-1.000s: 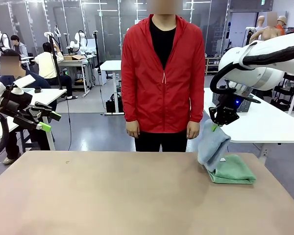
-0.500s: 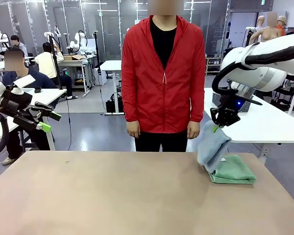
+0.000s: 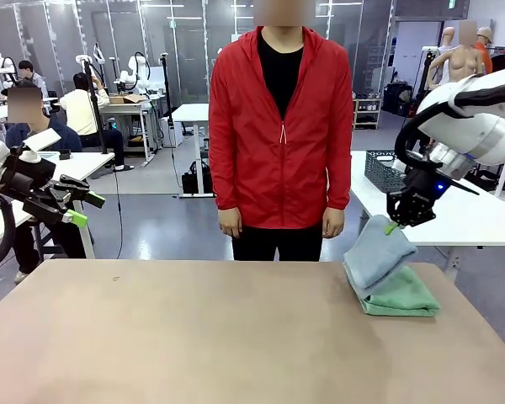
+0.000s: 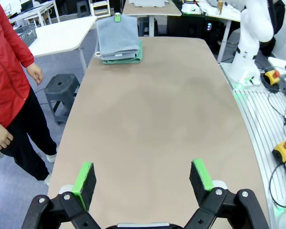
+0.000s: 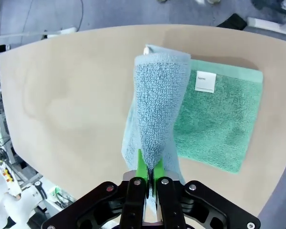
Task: Fold the towels and place them in the basket.
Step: Stack the folded Towel with hook on the right side of the table.
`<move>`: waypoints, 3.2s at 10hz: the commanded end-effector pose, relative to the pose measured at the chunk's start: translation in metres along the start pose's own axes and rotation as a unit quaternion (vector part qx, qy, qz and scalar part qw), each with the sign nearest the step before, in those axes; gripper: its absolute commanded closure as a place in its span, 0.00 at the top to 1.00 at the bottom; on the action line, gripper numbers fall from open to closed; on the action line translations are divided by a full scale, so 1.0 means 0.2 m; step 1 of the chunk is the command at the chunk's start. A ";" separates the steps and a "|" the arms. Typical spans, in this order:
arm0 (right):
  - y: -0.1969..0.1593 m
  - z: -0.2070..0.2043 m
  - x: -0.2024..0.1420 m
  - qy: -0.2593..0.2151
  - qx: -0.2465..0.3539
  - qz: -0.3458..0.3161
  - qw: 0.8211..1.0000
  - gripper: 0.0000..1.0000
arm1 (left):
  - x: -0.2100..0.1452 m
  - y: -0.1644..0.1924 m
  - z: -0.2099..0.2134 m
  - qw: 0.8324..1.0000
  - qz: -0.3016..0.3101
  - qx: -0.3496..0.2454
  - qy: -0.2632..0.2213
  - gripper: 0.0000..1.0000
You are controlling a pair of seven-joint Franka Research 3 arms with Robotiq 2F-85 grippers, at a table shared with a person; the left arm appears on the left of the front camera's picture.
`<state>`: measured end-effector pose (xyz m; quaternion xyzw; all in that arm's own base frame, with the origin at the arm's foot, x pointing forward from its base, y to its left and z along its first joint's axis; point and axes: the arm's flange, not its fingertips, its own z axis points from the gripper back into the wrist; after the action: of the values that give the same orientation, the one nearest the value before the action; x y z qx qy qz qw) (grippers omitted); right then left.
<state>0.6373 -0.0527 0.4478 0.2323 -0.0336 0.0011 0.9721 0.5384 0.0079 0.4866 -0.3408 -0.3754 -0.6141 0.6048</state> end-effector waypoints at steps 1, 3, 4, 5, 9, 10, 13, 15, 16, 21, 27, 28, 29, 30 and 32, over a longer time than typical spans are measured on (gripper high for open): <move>-0.12 -0.02 0.05 0.013 0.030 0.012 0.999 0.05 | 0.01 -0.01 0.00 1.000 -0.003 -0.001 0.003 1.00; -0.26 -0.07 0.06 0.018 0.051 -0.010 0.998 0.05 | 0.01 -0.01 0.00 1.000 -0.003 -0.001 0.003 1.00; -0.32 -0.09 0.06 0.013 0.060 -0.019 0.998 0.05 | 0.01 -0.01 0.00 1.000 -0.003 -0.001 0.003 1.00; -0.39 -0.11 0.05 0.002 0.063 -0.025 0.998 0.05 | 0.01 -0.01 0.00 1.000 -0.003 -0.001 0.003 1.00; -0.64 -0.15 0.03 0.021 0.096 -0.029 0.995 0.05 | 0.01 -0.01 0.00 1.000 -0.003 -0.001 0.003 1.00; -0.68 -0.17 0.04 0.027 0.100 -0.032 0.994 0.05 | 0.01 -0.01 0.00 1.000 -0.003 -0.001 0.003 1.00; -0.74 -0.22 0.07 0.049 0.117 -0.012 0.992 0.05 | 0.01 -0.01 0.00 1.000 -0.003 -0.001 0.003 1.00; -0.79 -0.26 0.08 0.066 0.117 -0.030 0.990 0.05 | 0.01 -0.01 0.00 1.000 -0.003 -0.001 0.003 1.00; -0.80 -0.26 0.08 0.077 0.113 -0.044 0.990 0.25 | 0.01 -0.01 0.00 1.000 -0.003 -0.001 0.003 1.00; -0.74 -0.21 0.06 0.126 -0.015 -0.070 0.989 0.47 | 0.01 -0.01 0.00 1.000 -0.003 -0.001 0.003 1.00; 0.00 0.43 -0.19 0.011 -0.089 0.015 0.996 1.00 | 0.01 -0.01 0.00 1.000 -0.003 -0.001 0.003 1.00; 0.21 0.60 -0.33 -0.025 -0.100 0.044 0.994 1.00 | 0.01 -0.01 0.00 1.000 -0.003 -0.001 0.003 1.00; 0.39 0.72 -0.46 -0.055 -0.111 0.065 0.990 1.00 | 0.01 -0.01 0.00 1.000 -0.003 -0.001 0.003 1.00; 0.52 0.80 -0.55 -0.090 -0.121 0.092 0.984 1.00 | 0.01 -0.01 0.00 1.000 -0.003 -0.001 0.003 1.00; 0.64 0.86 -0.67 -0.106 -0.137 0.102 0.980 1.00 | 0.01 -0.01 0.00 1.000 -0.003 -0.001 0.003 1.00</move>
<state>0.4934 -0.0167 0.6833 0.1085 -0.1529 0.0886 0.9783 0.5384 0.0078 0.4872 -0.3404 -0.3757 -0.6145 0.6045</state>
